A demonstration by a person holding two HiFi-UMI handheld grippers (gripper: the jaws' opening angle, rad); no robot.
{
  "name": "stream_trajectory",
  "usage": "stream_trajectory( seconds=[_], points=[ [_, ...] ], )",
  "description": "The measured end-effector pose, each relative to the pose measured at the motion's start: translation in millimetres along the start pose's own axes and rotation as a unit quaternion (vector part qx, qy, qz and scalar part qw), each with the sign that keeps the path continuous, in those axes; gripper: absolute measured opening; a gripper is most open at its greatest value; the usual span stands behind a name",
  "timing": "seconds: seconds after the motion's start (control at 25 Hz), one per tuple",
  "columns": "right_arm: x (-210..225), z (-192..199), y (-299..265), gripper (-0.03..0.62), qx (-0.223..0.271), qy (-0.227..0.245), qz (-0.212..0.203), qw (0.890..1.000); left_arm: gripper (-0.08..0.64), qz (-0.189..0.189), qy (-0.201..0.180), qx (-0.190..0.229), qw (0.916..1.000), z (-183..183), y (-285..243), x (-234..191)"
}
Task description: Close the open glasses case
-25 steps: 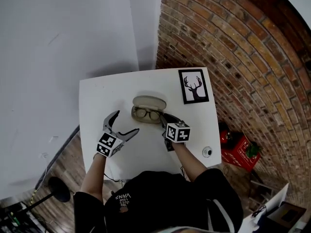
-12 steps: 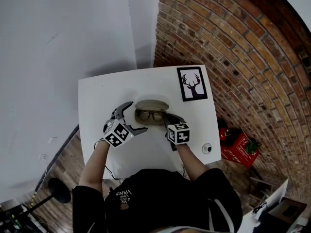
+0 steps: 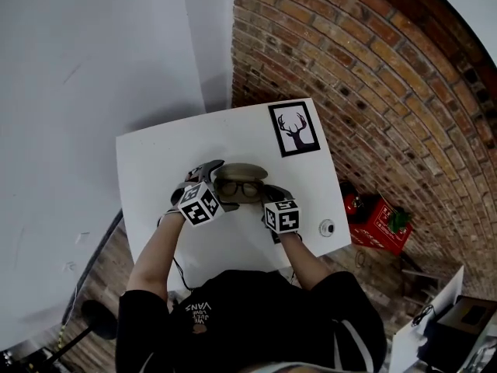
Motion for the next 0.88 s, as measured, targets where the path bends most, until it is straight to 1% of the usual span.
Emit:
stream_trajectory(
  seconds=[0.16,0.32,0.44,0.68,0.8,0.88],
  points=[
    [3,9,9,0.046,0.001,-0.017,0.012,1.000,0.583,0.027,-0.017,-0.017,0.9994,1,-6,12],
    [5,16,17,0.049,0.004,-0.031,0.023,0.999,0.583,0.043,-0.037,-0.030,0.9979,0,-7,25],
    [7,20,25,0.032,0.013,-0.056,0.034,0.998,0.583,0.048,-0.042,-0.032,0.9975,2,-7,36],
    [20,28,46,0.038,0.032,-0.101,0.055,0.993,0.583,0.052,-0.048,-0.034,0.9969,12,-6,54],
    [24,33,58,0.030,0.044,-0.128,0.064,0.989,0.582,0.052,-0.046,-0.034,0.9971,19,-9,63],
    [24,35,64,0.020,0.052,-0.137,0.066,0.987,0.583,0.053,-0.040,-0.035,0.9971,24,-11,70]
  ],
)
Point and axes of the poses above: the fingertips, and each gripper's own axes: y backward along the fingers, x to its right, z out of its underside, the point moved 10 cm from there along y, backward along the fingers, and after that the axes turned 15 degrees about z, right-handed, at the moved point
